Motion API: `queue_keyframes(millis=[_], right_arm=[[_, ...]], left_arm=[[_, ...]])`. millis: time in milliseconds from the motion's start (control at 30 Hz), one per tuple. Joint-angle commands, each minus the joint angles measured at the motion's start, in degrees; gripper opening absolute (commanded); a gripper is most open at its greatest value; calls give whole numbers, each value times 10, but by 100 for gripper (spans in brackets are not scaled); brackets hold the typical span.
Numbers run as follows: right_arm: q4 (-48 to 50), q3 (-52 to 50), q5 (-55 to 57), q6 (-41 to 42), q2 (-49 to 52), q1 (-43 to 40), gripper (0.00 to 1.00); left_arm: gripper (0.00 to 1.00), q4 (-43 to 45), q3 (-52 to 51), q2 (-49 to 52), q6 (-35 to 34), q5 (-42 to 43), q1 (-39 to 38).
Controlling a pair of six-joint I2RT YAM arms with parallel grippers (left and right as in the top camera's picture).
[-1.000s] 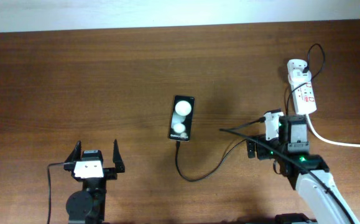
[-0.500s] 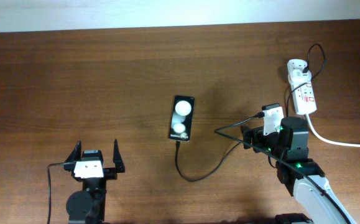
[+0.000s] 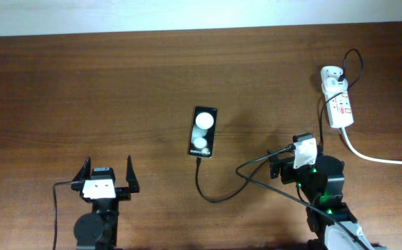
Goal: Plug charger to phone and switch on socket
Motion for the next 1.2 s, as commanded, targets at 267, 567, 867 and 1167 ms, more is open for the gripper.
queue_keyframes(millis=[267, 567, 867, 1167], right_arm=[[71, -70, -5, -4, -64, 3, 99], [-2, -75, 0, -4, -125, 3, 99], [-201, -75, 17, -4, -346, 3, 99], [-229, -75, 14, -2, -487, 4, 99]], left_arm=[[99, -3, -1, -5, 9, 4, 2], [99, -3, -1, -5, 9, 4, 2], [99, -3, -1, -5, 9, 4, 2], [99, -3, -1, -5, 9, 4, 2]])
